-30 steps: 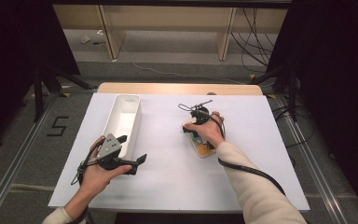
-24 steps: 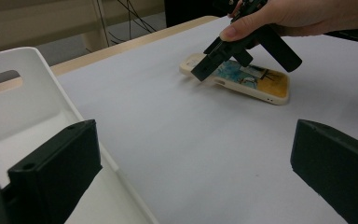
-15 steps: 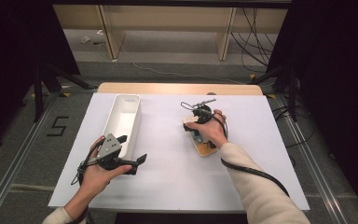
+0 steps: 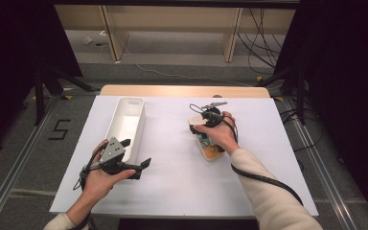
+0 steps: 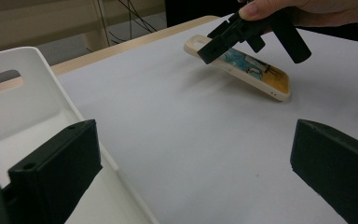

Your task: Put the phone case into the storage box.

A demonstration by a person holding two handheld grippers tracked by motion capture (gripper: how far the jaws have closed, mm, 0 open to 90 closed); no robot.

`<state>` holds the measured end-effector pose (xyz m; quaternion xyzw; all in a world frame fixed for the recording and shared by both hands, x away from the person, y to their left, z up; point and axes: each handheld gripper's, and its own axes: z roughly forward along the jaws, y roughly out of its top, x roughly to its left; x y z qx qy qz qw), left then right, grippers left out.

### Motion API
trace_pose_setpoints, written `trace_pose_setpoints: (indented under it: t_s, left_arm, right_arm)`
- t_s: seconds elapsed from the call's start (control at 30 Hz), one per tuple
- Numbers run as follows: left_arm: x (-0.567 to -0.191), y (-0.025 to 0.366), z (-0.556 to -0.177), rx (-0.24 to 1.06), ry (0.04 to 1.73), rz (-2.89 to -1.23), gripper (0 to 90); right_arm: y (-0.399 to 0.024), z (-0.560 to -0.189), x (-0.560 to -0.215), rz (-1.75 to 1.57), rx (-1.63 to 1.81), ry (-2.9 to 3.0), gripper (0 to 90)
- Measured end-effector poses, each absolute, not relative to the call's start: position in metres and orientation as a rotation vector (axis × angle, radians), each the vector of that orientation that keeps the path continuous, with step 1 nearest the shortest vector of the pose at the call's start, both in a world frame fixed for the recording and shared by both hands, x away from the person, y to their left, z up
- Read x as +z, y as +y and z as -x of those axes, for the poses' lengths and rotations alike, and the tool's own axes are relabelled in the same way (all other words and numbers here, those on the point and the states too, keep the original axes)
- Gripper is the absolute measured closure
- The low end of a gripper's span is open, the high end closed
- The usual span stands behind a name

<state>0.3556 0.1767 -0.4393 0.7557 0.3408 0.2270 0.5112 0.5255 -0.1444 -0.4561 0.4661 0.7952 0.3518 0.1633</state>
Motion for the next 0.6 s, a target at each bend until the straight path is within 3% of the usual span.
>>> trace_pose_setpoints:
  t_s: [0.6]
  left_arm:
    - [-0.439,0.177,-0.356,0.548,0.821,-1.818,1.1]
  right_arm:
    - [-0.151,-0.513,-0.443,-1.258,1.103,2.244,11.4]
